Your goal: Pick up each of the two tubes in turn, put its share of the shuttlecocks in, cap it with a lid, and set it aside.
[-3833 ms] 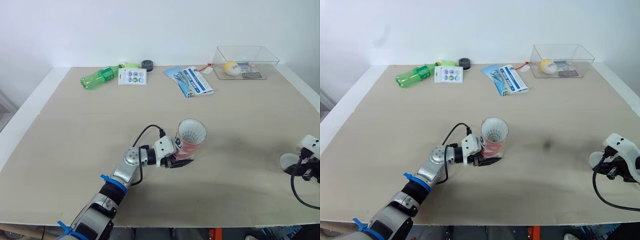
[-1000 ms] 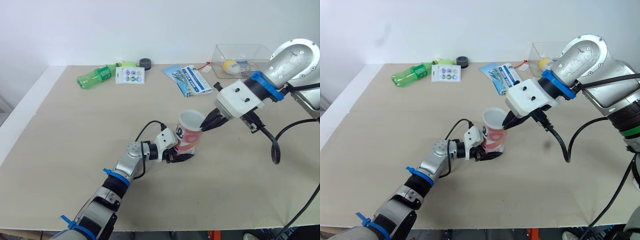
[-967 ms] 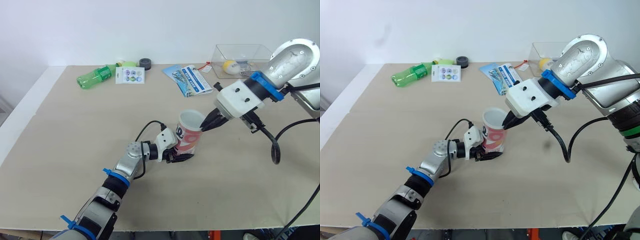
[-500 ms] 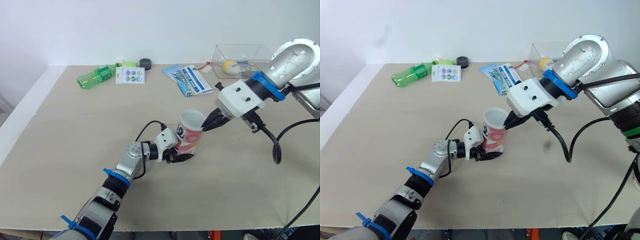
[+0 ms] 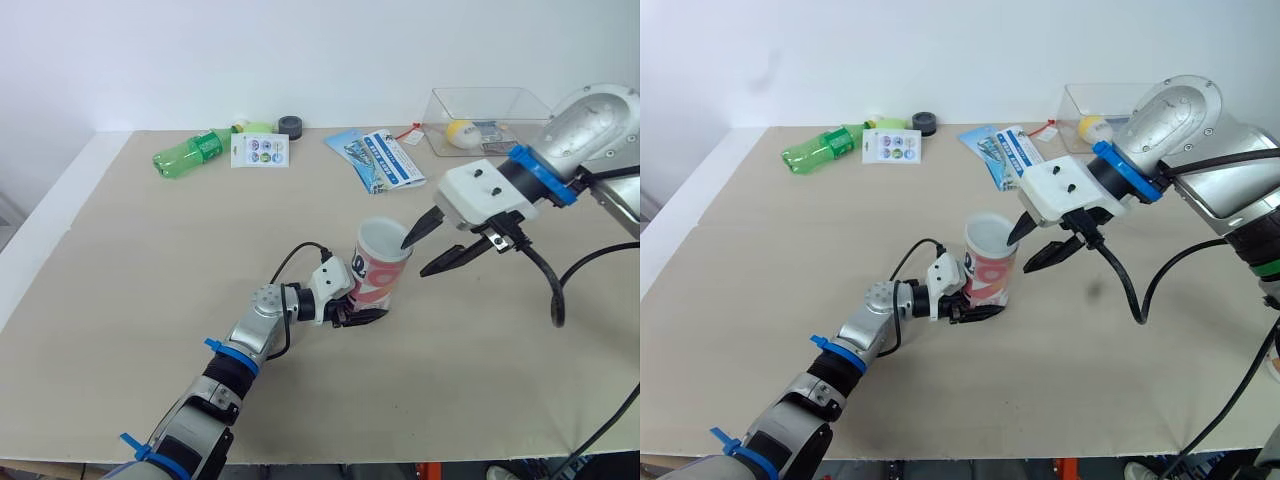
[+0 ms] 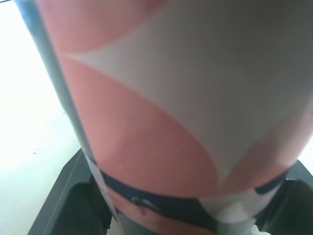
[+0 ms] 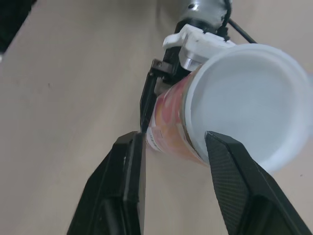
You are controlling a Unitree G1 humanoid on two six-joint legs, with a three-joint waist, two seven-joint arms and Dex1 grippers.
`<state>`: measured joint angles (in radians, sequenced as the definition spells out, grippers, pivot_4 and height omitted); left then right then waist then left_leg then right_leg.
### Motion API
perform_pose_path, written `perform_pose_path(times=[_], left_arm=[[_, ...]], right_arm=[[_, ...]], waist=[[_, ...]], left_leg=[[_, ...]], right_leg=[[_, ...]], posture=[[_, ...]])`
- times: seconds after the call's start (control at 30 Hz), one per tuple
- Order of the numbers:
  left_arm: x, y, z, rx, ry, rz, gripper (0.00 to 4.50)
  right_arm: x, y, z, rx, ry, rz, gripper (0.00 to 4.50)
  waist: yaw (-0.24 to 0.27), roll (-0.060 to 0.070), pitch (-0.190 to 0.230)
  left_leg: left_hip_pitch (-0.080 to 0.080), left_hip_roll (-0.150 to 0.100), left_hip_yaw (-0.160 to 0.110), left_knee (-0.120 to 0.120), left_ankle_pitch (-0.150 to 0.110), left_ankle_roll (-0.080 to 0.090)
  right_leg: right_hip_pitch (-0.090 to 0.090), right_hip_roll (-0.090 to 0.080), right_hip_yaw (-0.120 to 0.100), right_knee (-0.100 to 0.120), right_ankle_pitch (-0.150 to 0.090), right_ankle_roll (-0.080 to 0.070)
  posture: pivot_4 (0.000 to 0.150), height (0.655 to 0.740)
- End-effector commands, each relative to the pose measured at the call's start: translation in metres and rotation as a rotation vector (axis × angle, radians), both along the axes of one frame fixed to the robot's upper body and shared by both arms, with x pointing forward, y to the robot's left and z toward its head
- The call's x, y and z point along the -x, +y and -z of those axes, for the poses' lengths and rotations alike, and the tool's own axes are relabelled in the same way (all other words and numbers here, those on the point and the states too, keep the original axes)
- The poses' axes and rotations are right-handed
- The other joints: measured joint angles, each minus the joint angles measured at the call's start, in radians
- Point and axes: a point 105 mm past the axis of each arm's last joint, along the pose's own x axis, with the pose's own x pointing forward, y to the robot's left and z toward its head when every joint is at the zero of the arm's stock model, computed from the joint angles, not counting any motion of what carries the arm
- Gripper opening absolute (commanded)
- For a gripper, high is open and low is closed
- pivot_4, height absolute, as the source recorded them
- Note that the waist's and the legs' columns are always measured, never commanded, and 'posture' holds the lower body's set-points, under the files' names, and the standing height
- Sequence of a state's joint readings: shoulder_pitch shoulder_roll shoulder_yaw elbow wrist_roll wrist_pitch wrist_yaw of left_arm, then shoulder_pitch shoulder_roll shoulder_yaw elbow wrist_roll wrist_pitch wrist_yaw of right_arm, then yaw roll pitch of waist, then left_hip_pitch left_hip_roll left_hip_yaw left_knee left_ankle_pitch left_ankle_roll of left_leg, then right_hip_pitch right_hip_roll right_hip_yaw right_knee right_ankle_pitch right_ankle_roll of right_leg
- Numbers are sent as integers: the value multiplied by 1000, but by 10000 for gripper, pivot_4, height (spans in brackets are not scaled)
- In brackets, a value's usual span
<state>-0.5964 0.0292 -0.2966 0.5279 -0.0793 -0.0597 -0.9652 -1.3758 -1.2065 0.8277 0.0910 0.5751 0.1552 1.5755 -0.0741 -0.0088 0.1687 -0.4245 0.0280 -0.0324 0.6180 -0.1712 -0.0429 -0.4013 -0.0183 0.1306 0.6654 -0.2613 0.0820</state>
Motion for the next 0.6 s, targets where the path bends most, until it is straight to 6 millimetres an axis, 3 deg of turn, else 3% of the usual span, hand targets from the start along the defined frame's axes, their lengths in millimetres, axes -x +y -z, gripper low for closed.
perform_pose_path(times=[0.03, 0.13, 0.23, 0.33, 0.6], left_arm=[[7, 7, 28, -57, 95, -2, 29661], [7, 8, 26, -49, 93, -5, 29661], [8, 9, 27, -52, 92, -2, 29661], [9, 10, 28, -57, 91, -1, 29661], [7, 14, 27, -49, 98, -21, 29661]], right_arm=[[1, 2, -45, -278, 66, 61, 22105], [-18, 1, -50, -468, 81, 186, 22105], [-35, 0, -32, -532, 61, 296, 15582], [-31, 6, -7, -524, 102, 315, 276], [-21, 18, 10, -527, 140, 283, 276]], waist=[[-1, 0, 0], [0, -2, -1], [0, -4, -2], [0, -3, -2], [-1, -2, -3]], left_leg=[[0, 0, 0, 0, 0, 0], [0, 0, -1, 0, 0, 0], [1, 1, -1, 1, 0, 0], [0, 0, -2, 1, 0, 0], [0, 1, -3, 2, 0, 0]], right_leg=[[0, 0, 0, 0, 0, 0], [1, 0, -1, 0, 1, -1], [2, 0, -2, 0, 1, -2], [1, 0, -2, 1, 1, -1], [1, 3, -2, 1, 1, 0]], posture=[[1500, 7400], [1500, 7400], [1500, 7400], [1500, 7400], [1500, 7400]])
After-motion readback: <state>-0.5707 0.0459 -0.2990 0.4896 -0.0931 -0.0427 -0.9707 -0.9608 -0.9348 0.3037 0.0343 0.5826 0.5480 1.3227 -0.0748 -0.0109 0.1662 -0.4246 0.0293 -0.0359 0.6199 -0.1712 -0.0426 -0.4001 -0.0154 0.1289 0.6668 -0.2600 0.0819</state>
